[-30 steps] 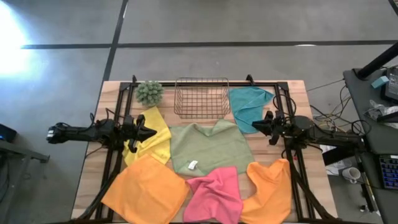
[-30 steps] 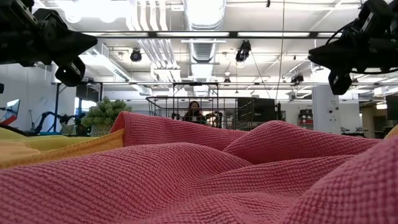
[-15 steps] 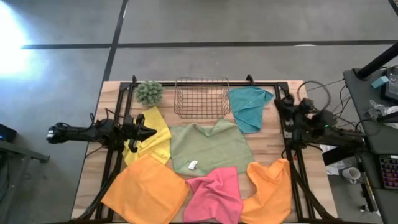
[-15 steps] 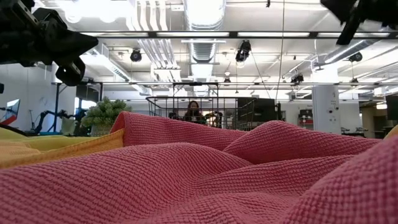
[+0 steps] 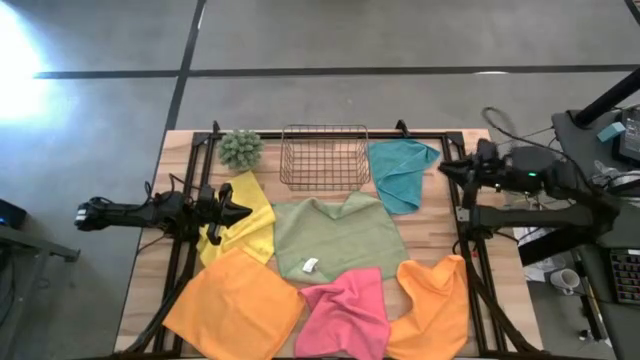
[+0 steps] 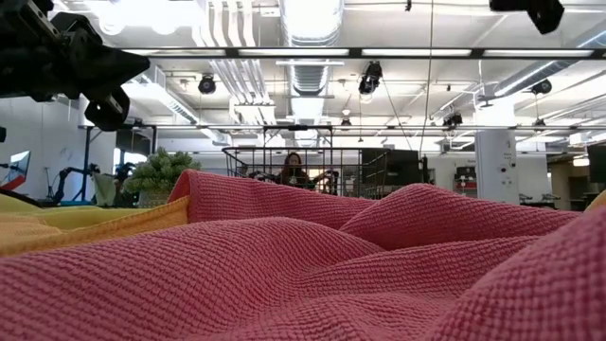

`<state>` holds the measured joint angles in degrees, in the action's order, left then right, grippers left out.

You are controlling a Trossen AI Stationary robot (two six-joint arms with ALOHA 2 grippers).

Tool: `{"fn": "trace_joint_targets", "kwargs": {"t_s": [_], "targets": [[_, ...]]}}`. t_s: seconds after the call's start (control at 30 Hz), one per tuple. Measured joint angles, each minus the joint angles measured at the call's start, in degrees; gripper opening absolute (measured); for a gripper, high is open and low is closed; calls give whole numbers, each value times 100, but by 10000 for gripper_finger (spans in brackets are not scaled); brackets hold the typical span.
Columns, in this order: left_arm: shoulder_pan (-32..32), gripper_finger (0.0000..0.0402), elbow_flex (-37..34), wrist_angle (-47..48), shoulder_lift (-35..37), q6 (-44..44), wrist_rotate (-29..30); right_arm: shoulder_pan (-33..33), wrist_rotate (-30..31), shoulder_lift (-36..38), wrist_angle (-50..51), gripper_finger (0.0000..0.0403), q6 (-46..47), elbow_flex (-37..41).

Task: Fold microfiber towels
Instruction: Fold the green towel

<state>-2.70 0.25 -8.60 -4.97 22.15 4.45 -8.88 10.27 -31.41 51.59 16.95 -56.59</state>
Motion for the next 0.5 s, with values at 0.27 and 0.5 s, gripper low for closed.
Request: {"fn": "trace_joint_targets", "kwargs": {"t_s": [0.27,0.5], "targets": [[0,0,0,-79,0,4,-2,231,-1340,-1280,1016,52,192,-240],[-1,0,0,-155,2,7,-2,1171,-1369,-1808,356,52,309,302]]}}
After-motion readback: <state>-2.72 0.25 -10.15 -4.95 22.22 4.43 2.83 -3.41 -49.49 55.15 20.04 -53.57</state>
